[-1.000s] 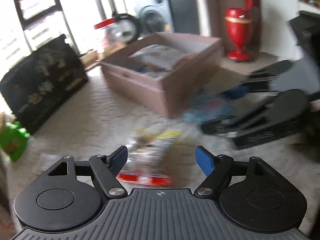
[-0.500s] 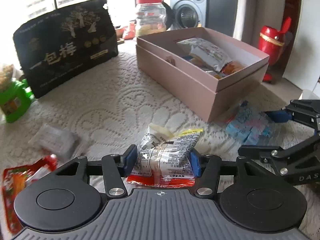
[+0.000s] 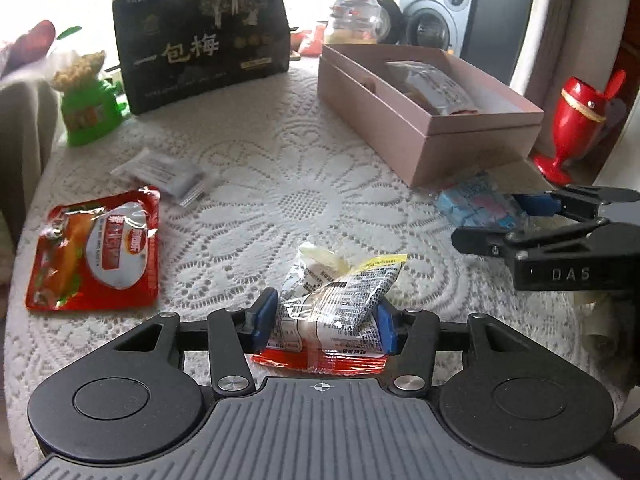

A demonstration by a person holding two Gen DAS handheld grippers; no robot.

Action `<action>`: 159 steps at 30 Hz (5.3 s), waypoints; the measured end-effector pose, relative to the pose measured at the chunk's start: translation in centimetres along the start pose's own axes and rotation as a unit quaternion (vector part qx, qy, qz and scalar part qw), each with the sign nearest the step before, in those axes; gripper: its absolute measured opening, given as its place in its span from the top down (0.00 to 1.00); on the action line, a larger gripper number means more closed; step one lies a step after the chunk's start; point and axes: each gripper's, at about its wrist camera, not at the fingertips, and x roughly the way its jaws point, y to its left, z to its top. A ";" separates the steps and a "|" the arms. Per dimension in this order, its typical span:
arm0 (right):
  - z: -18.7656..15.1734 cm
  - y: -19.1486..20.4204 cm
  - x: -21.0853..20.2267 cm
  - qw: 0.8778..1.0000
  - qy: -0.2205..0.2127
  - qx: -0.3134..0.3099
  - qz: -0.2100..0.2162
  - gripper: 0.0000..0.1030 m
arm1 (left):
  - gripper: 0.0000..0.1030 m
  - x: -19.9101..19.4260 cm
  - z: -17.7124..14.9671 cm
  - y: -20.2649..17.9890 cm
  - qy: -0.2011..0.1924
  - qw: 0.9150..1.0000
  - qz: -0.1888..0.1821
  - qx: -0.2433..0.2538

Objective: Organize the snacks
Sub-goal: 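Lift the snack packet with the left gripper while the right gripper holds the Peppa packet, then release the snack packet into the pink box with the left gripper while the right drops the Peppa packet in, then grasp the red sausage packet on the table with the left gripper, then lift the red packet with the left gripper while the right gripper reaches the white biscuit packet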

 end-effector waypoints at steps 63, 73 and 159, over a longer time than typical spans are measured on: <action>0.3 2.9 -6.3 0.992 -0.003 -0.121 0.047 0.43 | 0.47 -3.1 -1.2 -2.5 -0.066 0.997 -0.035 0.026; 9.2 -2.2 -9.8 0.991 -0.111 -0.067 -0.034 0.43 | 0.47 -3.4 11.2 -1.8 -0.183 0.966 -0.171 -0.063; 1.0 7.8 0.4 0.998 -0.024 -0.045 0.035 0.59 | 0.49 -5.6 -2.5 13.8 -0.015 0.971 -0.070 -0.226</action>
